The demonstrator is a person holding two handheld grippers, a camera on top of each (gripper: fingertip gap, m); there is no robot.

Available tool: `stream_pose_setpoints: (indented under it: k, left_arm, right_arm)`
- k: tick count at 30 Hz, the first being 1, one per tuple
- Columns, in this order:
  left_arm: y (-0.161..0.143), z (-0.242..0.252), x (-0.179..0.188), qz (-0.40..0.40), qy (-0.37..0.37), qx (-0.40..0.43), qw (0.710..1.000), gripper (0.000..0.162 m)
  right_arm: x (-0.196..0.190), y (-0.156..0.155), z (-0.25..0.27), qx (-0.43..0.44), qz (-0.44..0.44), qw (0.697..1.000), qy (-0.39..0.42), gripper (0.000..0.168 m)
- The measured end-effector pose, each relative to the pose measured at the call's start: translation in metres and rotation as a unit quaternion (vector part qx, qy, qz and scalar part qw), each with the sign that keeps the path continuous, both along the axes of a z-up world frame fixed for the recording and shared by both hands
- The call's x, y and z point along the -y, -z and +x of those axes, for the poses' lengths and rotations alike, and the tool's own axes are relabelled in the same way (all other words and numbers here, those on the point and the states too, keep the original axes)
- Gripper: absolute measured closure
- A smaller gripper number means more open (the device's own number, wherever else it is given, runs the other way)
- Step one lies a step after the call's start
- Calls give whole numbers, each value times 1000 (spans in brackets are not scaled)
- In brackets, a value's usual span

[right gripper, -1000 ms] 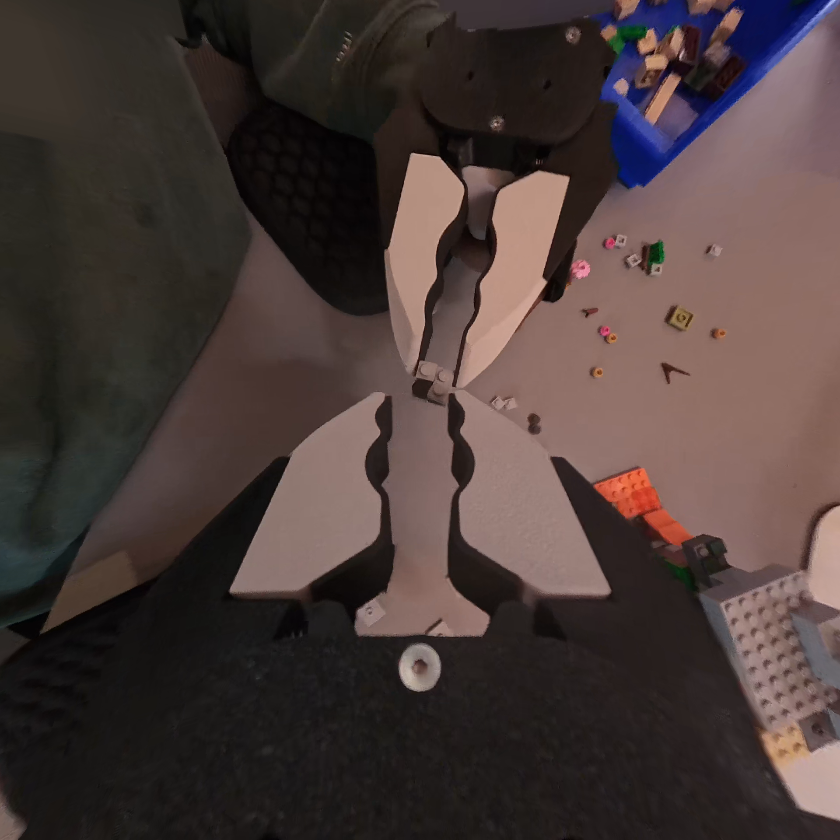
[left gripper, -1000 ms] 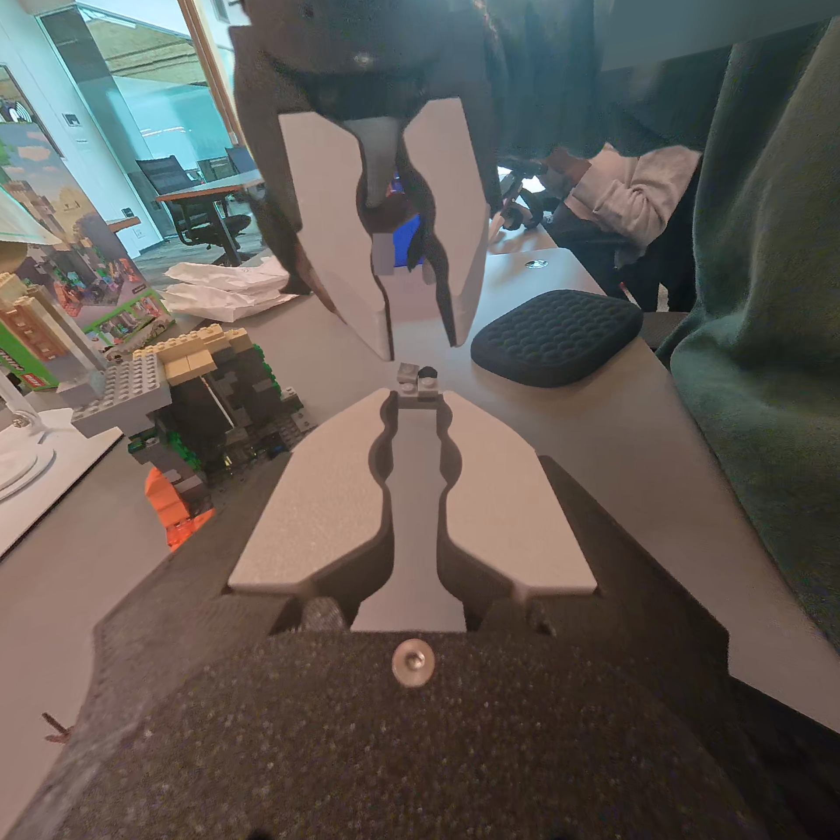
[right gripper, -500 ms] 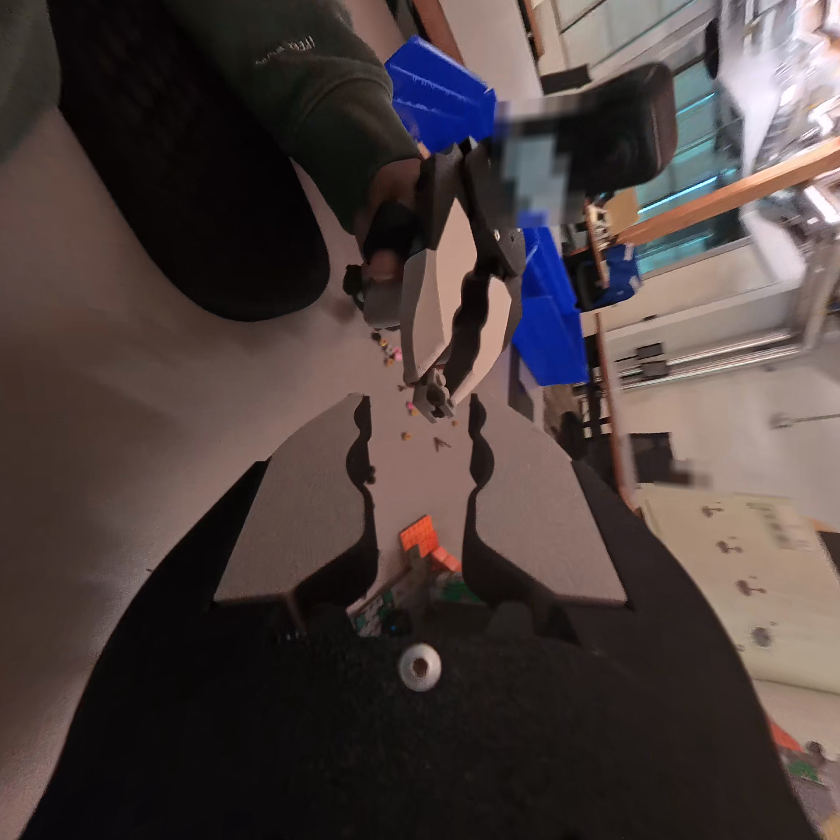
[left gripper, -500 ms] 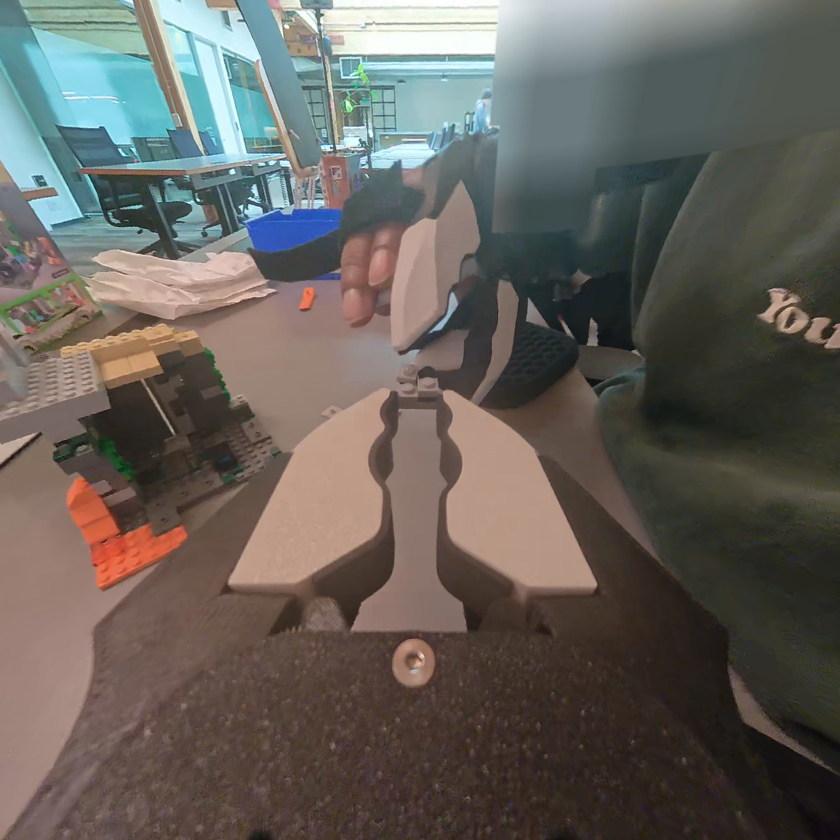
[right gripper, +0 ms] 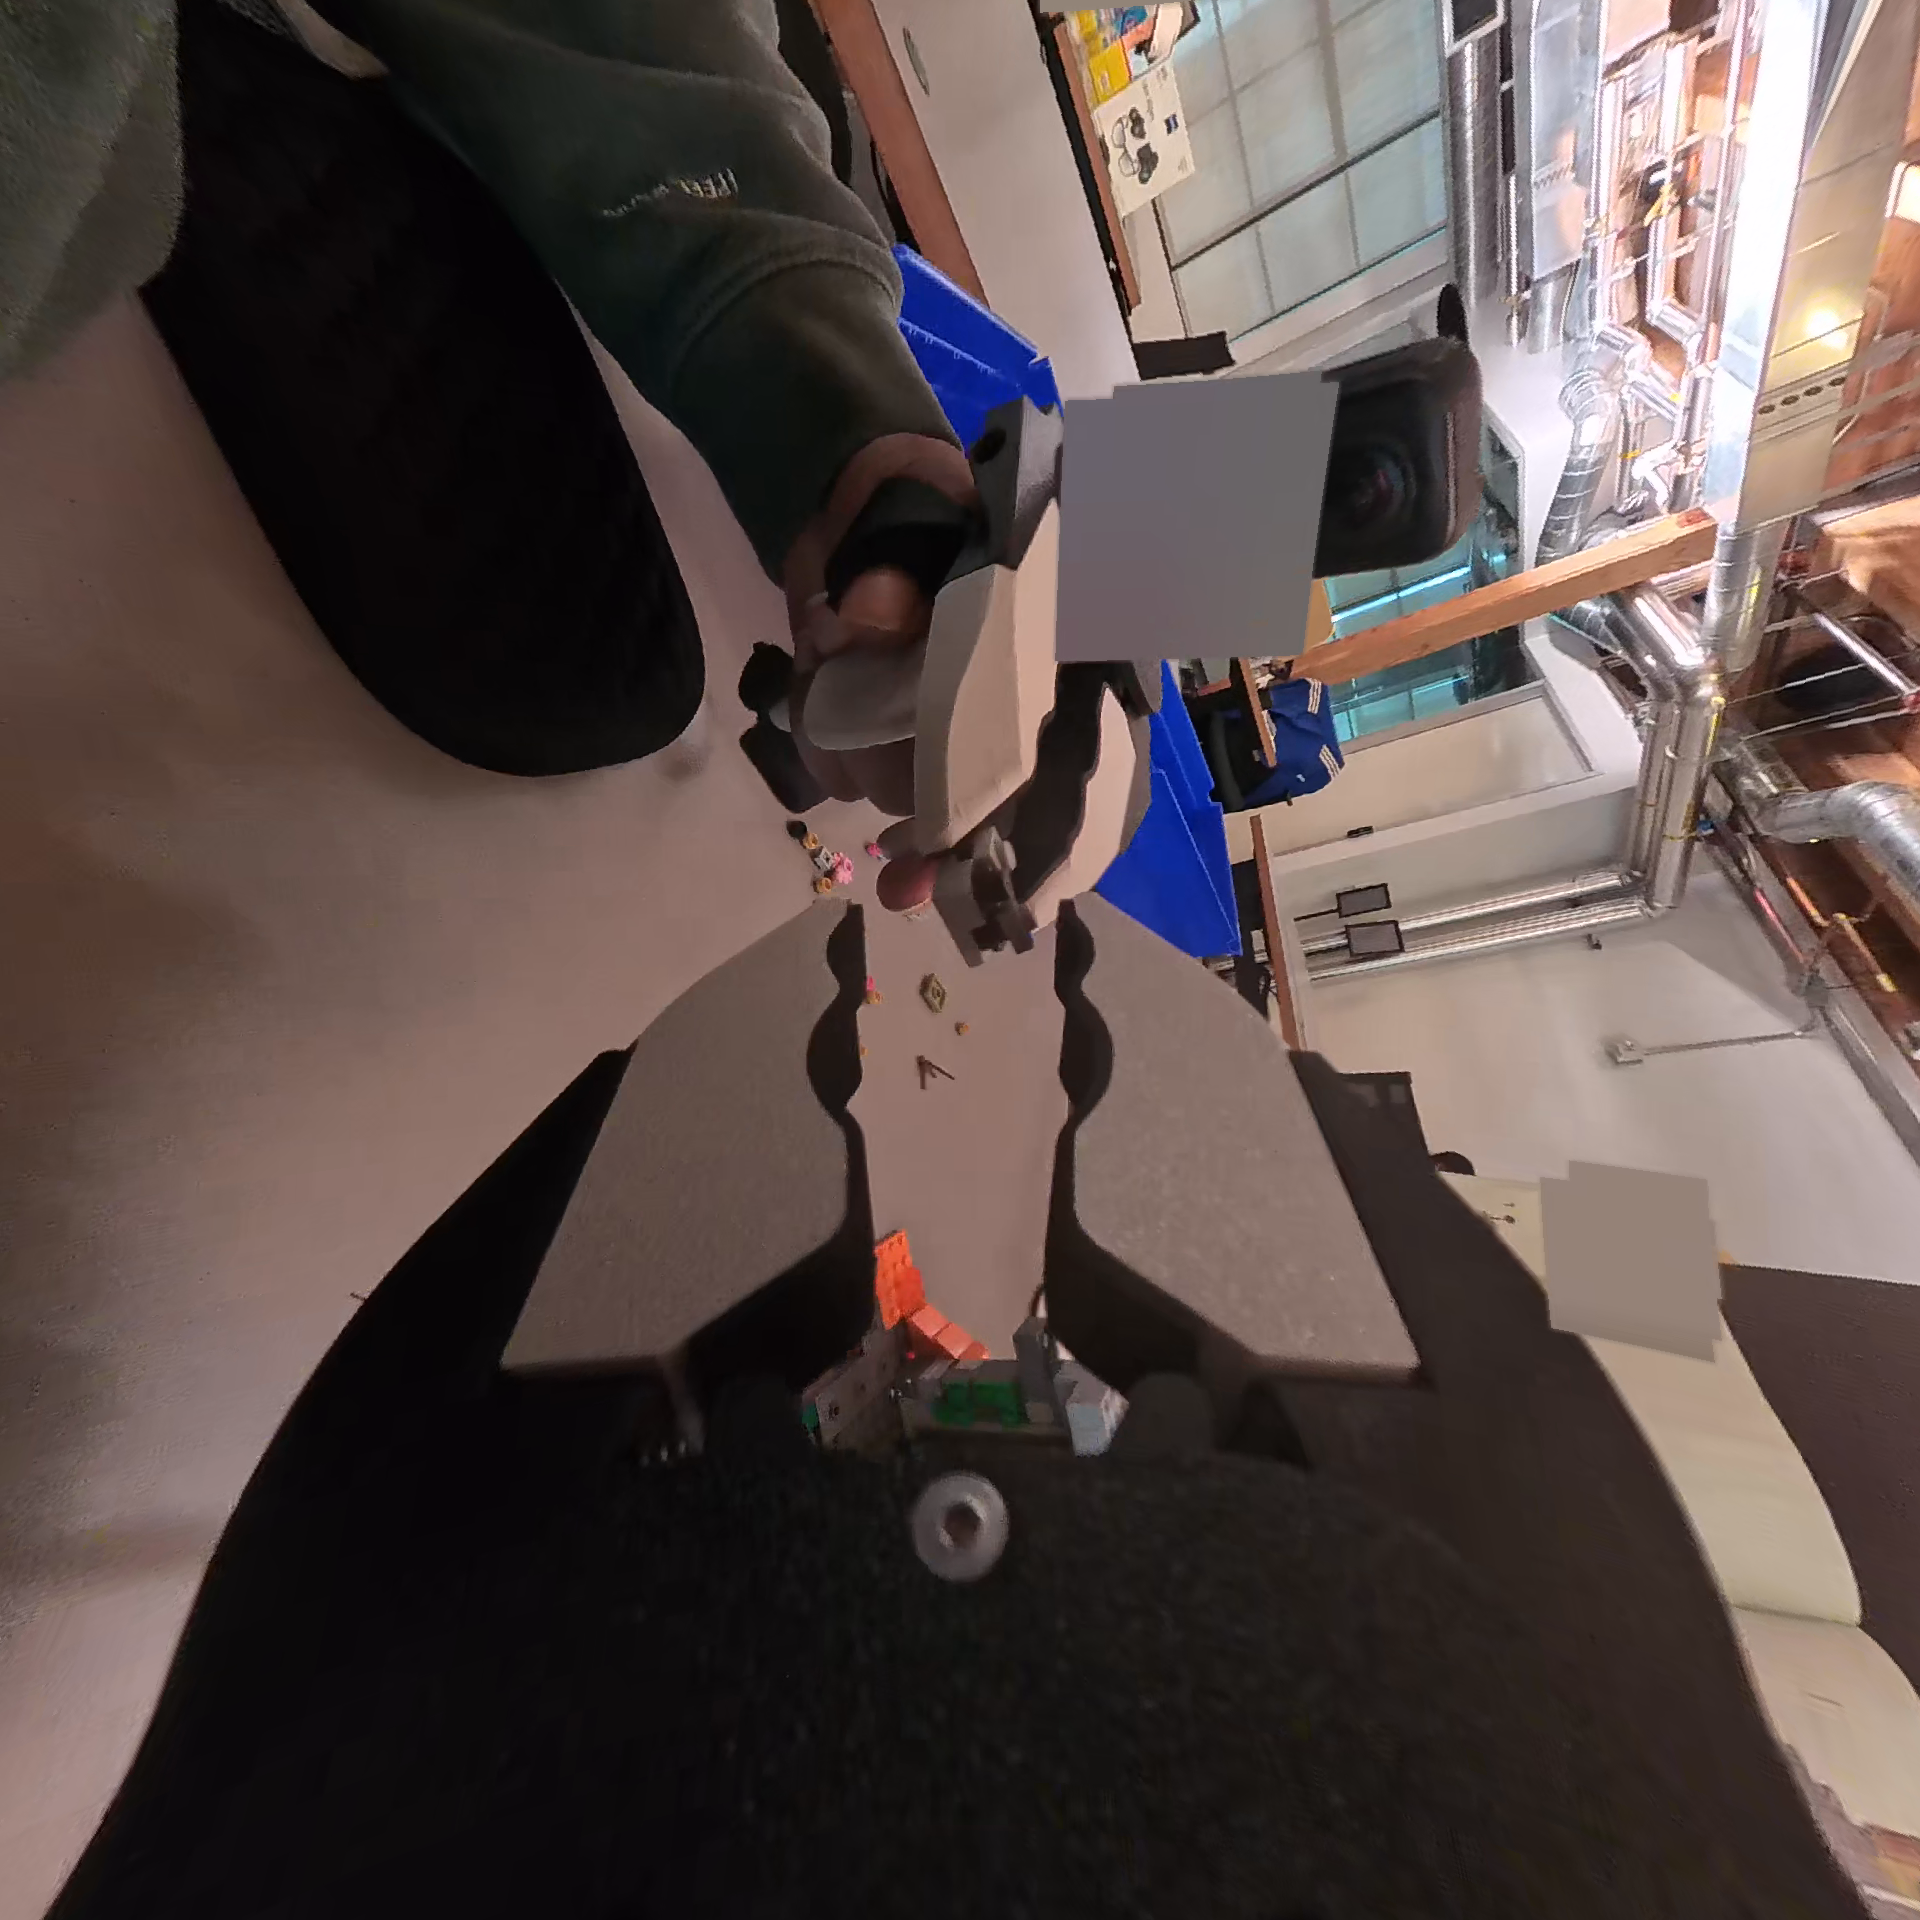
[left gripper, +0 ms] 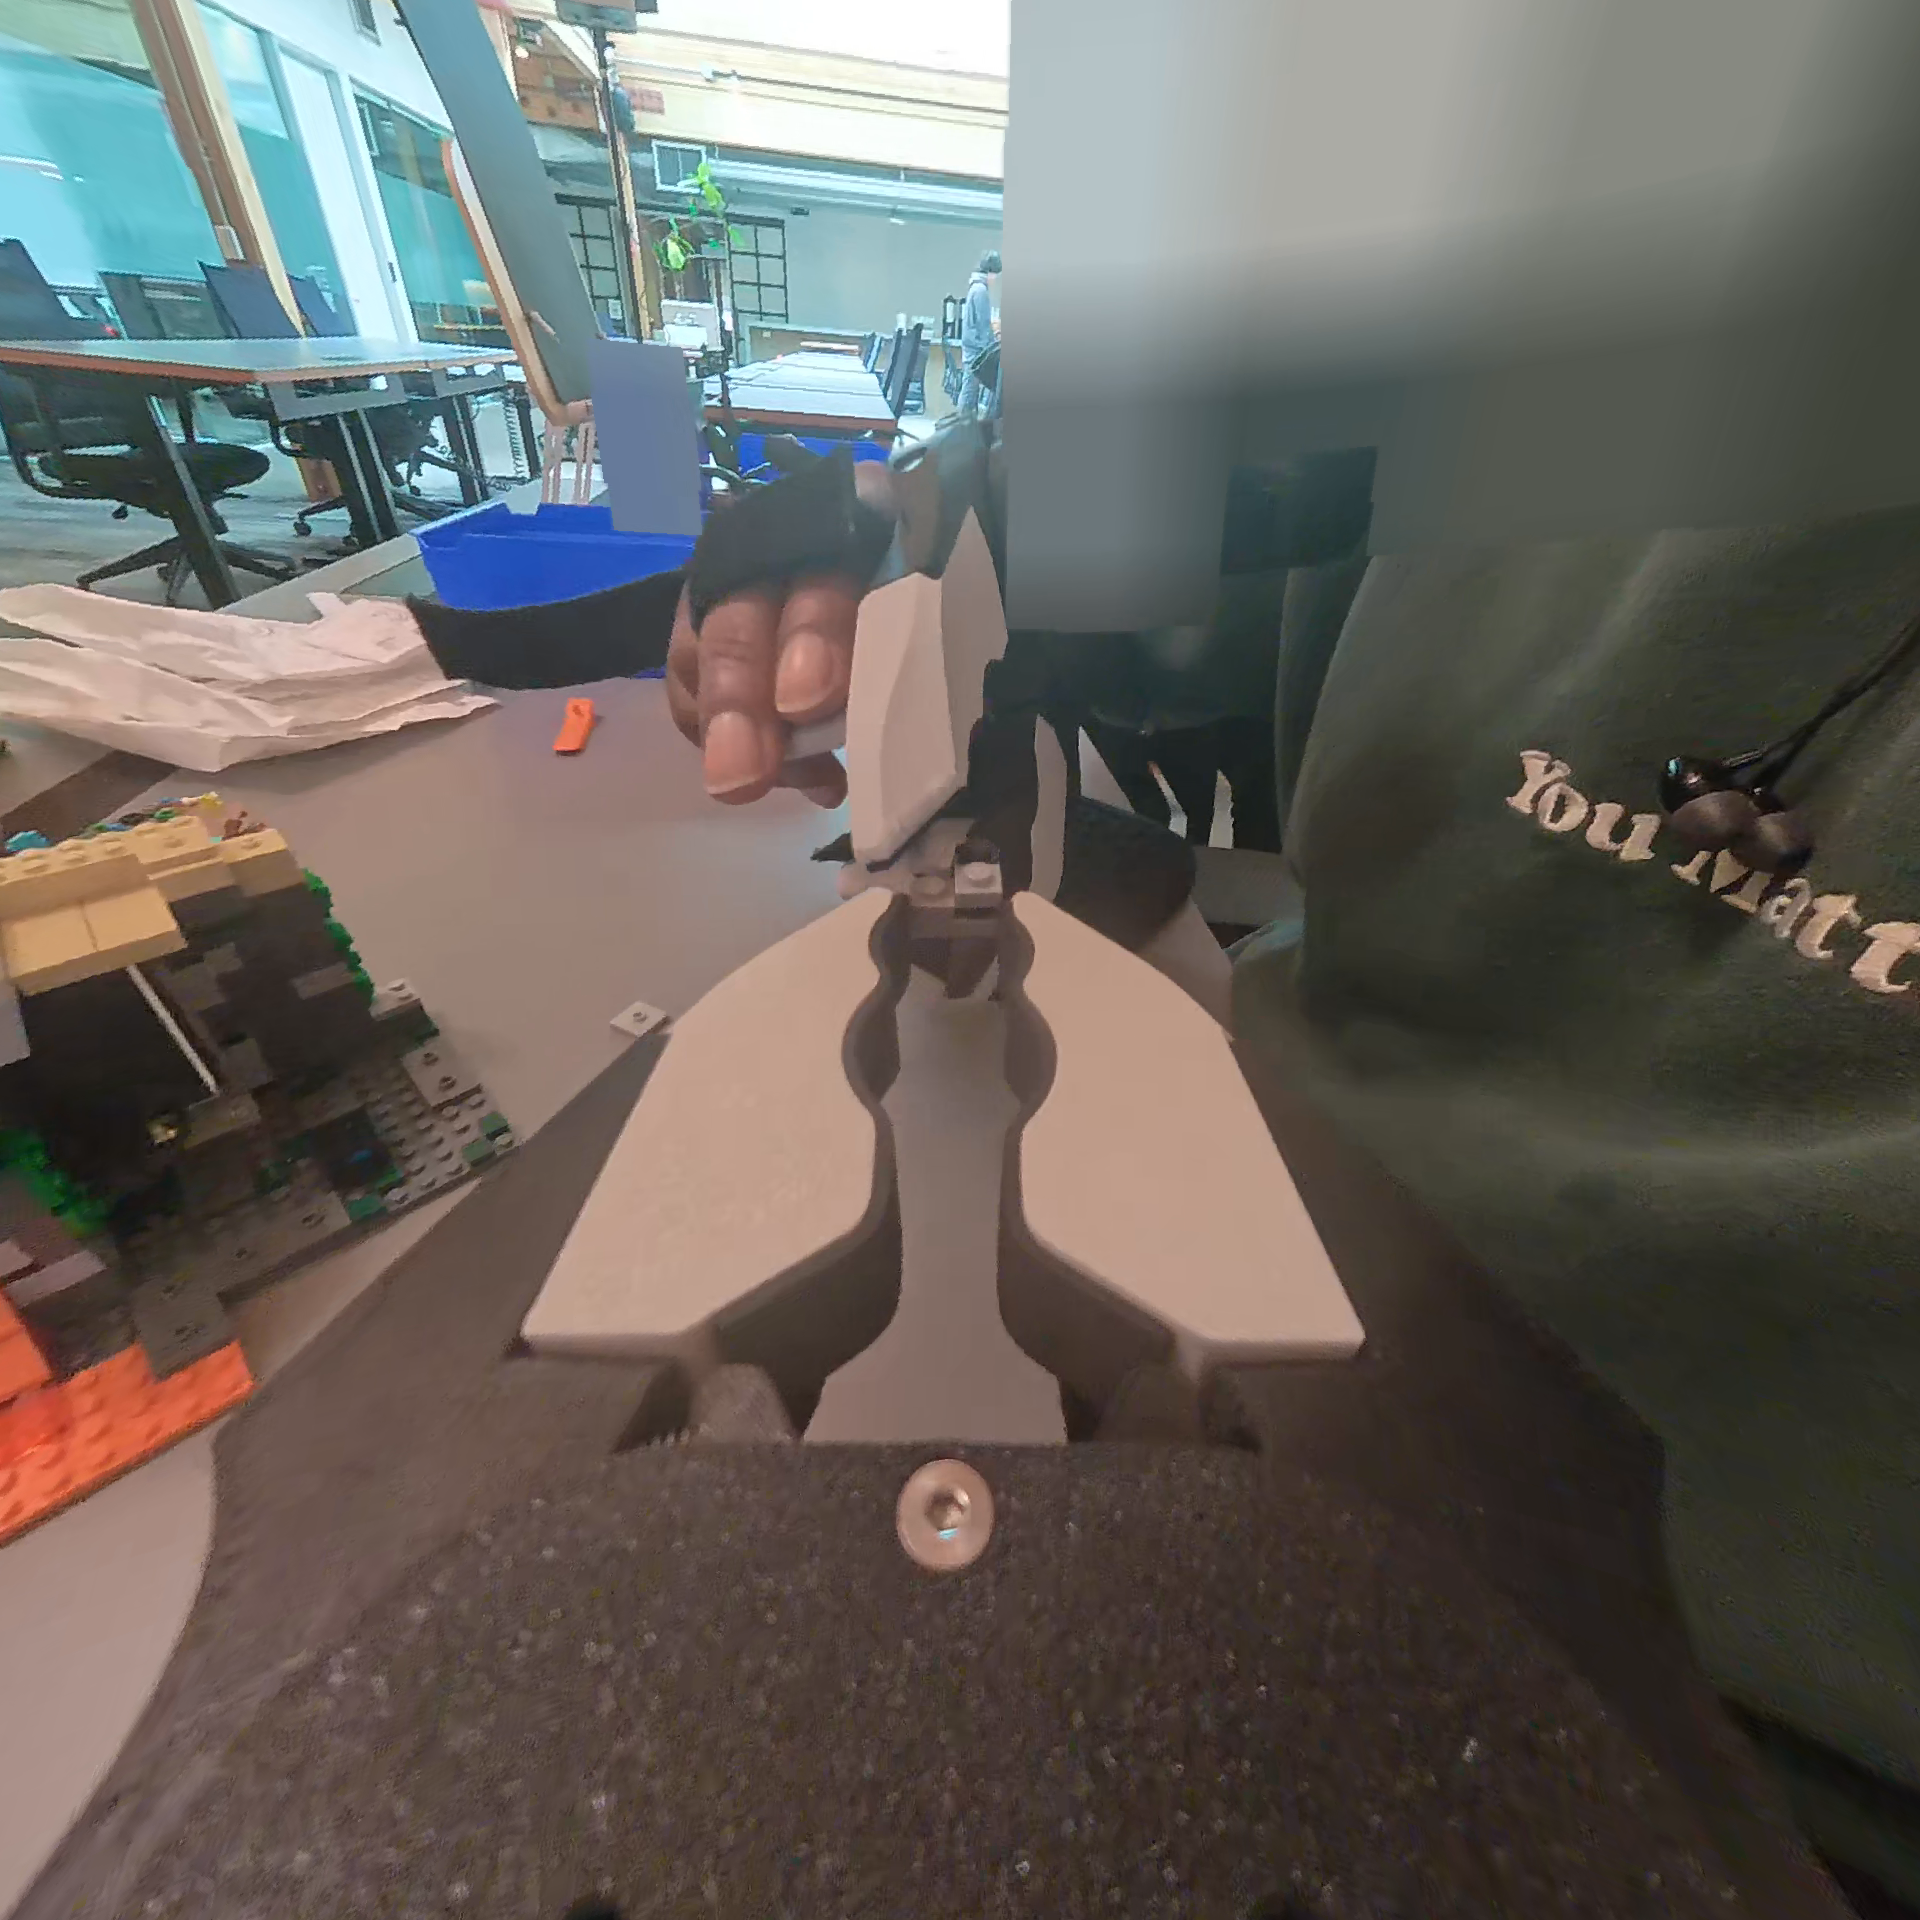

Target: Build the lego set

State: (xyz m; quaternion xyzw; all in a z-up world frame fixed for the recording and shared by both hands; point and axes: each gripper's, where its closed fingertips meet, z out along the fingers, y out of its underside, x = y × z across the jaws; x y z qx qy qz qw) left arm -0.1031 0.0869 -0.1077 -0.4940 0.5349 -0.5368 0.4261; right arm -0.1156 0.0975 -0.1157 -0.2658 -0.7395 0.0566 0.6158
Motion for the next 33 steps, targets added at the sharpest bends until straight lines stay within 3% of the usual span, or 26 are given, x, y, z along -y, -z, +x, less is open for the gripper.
stream_pose_setpoints:
  k: [8,21,33]
  left_arm:
    - [-15,8,14,-36,58,29,997,147]
    - [-38,16,33,-127,143,93,977,147]
    - [-46,17,40,-186,169,137,958,146]
  right_arm:
    - [10,-20,8,-44,21,999,-13,154]
    - [31,-43,17,-63,92,993,-24,156]
    - [37,-50,18,-72,79,994,-7,158]
